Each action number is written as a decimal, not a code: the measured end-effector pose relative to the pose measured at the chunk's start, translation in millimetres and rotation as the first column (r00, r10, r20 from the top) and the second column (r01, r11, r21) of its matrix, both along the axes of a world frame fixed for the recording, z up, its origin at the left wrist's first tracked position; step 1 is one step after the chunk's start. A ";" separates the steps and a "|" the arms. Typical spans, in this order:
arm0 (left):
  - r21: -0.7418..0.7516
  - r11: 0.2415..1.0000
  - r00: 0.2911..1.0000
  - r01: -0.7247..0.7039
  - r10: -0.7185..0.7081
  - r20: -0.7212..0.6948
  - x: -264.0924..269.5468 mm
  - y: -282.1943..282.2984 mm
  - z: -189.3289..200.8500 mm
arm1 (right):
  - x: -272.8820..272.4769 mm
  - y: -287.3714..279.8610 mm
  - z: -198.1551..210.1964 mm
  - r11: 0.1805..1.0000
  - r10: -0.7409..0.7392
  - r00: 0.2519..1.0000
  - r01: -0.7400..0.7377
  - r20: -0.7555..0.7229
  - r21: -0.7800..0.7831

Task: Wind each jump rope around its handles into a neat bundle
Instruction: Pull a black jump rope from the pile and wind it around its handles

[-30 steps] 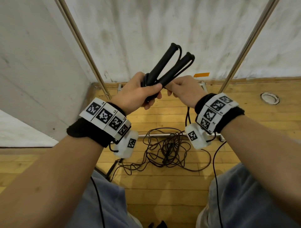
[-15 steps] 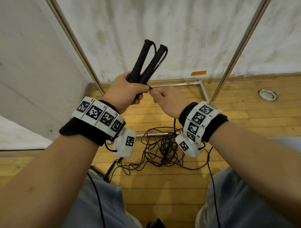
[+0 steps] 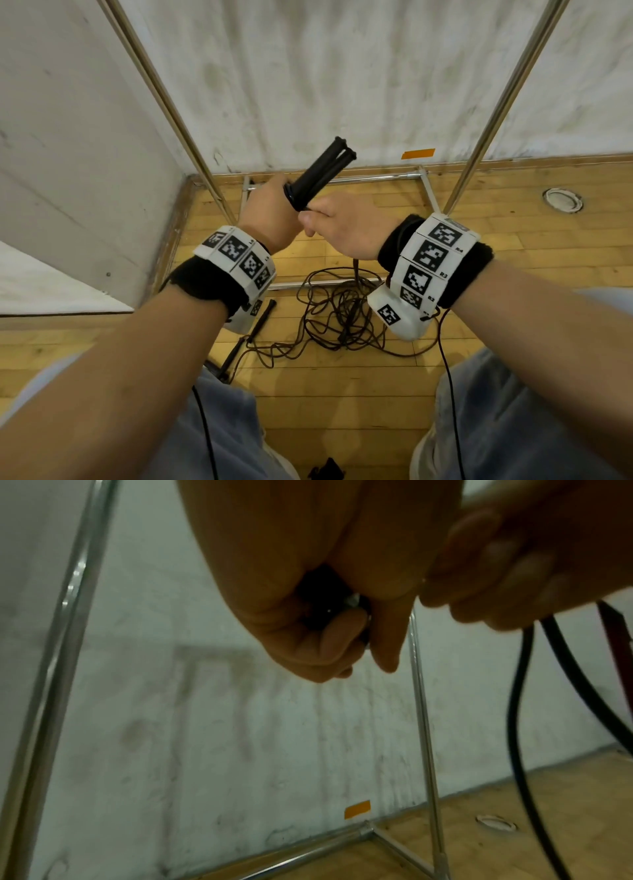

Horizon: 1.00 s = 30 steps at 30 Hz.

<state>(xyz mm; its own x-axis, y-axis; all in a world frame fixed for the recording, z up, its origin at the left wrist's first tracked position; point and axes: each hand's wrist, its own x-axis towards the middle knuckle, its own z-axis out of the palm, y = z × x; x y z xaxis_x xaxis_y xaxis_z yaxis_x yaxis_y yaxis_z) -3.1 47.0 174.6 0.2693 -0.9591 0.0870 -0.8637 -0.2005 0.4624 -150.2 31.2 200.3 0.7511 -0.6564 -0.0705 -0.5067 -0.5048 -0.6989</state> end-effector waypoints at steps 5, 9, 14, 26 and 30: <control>-0.056 0.998 0.999 0.007 -0.005 0.042 -3.7 0.5 -6.4 | 0.4 5.2 2.9 0.999 0.043 0.999 -0.044 0.020 0.031; -0.010 0.995 0.992 -0.101 0.102 0.081 9.9 -0.9 -3.5 | -13.3 -3.9 8.3 0.992 -0.002 0.997 -0.007 -0.078 -0.123; 0.162 0.984 0.960 -0.076 0.029 0.277 6.8 2.6 -12.6 | -21.6 -16.4 7.5 0.966 -0.085 0.993 0.060 -0.085 -0.253; 0.140 0.927 0.914 0.349 -0.369 0.168 -10.0 17.1 -6.0 | -40.3 -57.6 10.7 0.957 -0.251 0.968 0.251 0.019 -0.148; 0.033 0.921 0.920 0.389 -0.390 0.041 -5.6 24.2 9.2 | -49.8 -64.2 11.2 0.978 -0.195 0.974 0.183 0.113 0.102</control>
